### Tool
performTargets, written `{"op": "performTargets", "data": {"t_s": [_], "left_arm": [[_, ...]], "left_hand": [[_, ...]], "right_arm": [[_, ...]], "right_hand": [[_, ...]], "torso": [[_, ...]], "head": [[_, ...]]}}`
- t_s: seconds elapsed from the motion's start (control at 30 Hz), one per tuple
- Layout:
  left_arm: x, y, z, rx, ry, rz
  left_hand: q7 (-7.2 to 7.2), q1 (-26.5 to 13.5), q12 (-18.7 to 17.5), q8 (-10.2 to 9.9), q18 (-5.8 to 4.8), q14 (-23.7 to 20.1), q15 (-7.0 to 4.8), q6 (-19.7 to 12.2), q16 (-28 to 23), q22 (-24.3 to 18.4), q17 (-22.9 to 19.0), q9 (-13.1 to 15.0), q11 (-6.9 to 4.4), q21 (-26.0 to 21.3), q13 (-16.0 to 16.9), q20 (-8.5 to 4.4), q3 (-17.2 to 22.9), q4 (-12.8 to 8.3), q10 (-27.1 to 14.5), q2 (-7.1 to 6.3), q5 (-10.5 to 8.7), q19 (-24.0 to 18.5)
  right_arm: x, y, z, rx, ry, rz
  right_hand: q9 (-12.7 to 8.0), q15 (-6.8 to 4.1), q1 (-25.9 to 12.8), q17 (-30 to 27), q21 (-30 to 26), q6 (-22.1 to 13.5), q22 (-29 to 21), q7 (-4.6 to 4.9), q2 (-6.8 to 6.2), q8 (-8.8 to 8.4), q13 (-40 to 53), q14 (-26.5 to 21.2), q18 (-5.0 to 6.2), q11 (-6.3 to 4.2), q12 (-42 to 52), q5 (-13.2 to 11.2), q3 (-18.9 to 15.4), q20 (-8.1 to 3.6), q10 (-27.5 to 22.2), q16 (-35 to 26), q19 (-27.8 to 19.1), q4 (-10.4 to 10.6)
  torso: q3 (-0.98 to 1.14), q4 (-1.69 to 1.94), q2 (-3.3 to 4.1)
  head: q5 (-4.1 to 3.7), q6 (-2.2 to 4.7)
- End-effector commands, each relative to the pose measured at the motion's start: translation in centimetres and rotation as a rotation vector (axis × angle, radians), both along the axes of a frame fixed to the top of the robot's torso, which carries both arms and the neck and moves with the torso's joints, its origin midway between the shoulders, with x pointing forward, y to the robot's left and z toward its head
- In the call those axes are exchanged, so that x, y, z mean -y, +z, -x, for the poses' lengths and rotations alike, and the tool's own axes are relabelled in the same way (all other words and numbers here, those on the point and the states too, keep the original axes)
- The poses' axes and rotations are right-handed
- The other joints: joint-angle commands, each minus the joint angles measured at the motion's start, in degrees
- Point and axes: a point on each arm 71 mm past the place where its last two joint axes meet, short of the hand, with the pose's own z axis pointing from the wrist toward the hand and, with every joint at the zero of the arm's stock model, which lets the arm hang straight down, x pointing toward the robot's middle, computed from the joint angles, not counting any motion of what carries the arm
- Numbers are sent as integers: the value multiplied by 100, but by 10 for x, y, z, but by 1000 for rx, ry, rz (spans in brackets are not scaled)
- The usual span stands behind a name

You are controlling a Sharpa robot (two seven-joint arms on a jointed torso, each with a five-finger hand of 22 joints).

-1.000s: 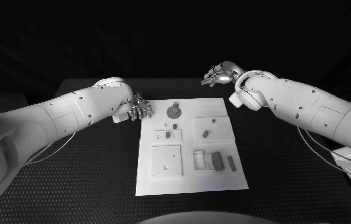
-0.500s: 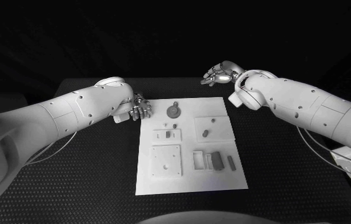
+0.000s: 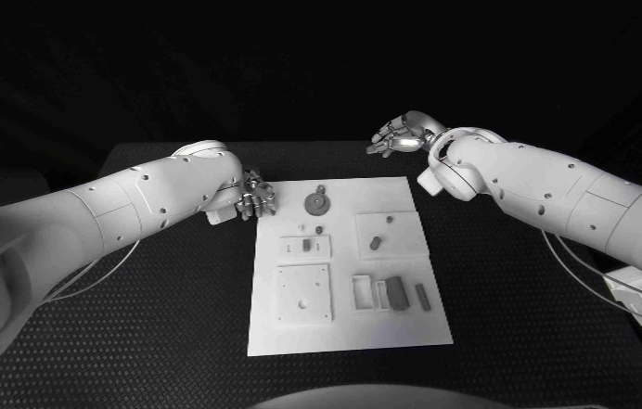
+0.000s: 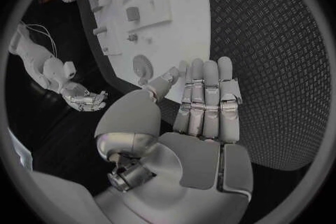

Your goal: Assemble the parts on the task board

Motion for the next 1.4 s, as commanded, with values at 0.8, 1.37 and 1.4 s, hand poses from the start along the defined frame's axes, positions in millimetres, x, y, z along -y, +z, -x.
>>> {"op": "performTargets", "data": {"t_s": [0.8, 1.37, 1.4], "left_arm": [[-6, -1, 57, -43, 191, 282], [11, -7, 78, -20, 140, 240], [13, -7, 78, -20, 134, 239]], "left_hand": [[-93, 29, 129, 128, -20, 268, -123, 246, 209, 198, 157, 197, -142, 162, 86, -119, 32, -65, 343, 5, 18, 263], [-118, 25, 137, 136, -22, 322, -146, 303, 234, 202, 182, 200, -168, 195, 101, -145, 58, -94, 405, -29, 23, 315], [-118, 23, 137, 136, -22, 325, -147, 305, 236, 202, 184, 200, -169, 197, 101, -146, 59, -94, 408, -30, 23, 318]], "right_arm": [[4, 1, 2, 4, 6, -1], [5, 1, 2, 3, 5, -1], [5, 1, 2, 2, 5, -1]], "right_hand": [[-9, 8, 12, 0, -29, -57, 17, 152, 14, 30, -21, -41, -118, -4, -25, -25, -17, 0, 43, -25, -14, 22], [-12, 8, 13, 1, -36, -58, 24, 152, 8, 32, -32, -41, -119, -4, -25, -25, -18, 0, 44, -28, -13, 22], [-12, 8, 13, 1, -36, -57, 25, 152, 8, 33, -32, -42, -119, -4, -25, -25, -18, -1, 45, -28, -13, 22]], "torso": [[9, 7, -3], [4, 3, 1], [6, 1, 3]], "head": [[25, -46], [51, -128], [52, -135]]}}
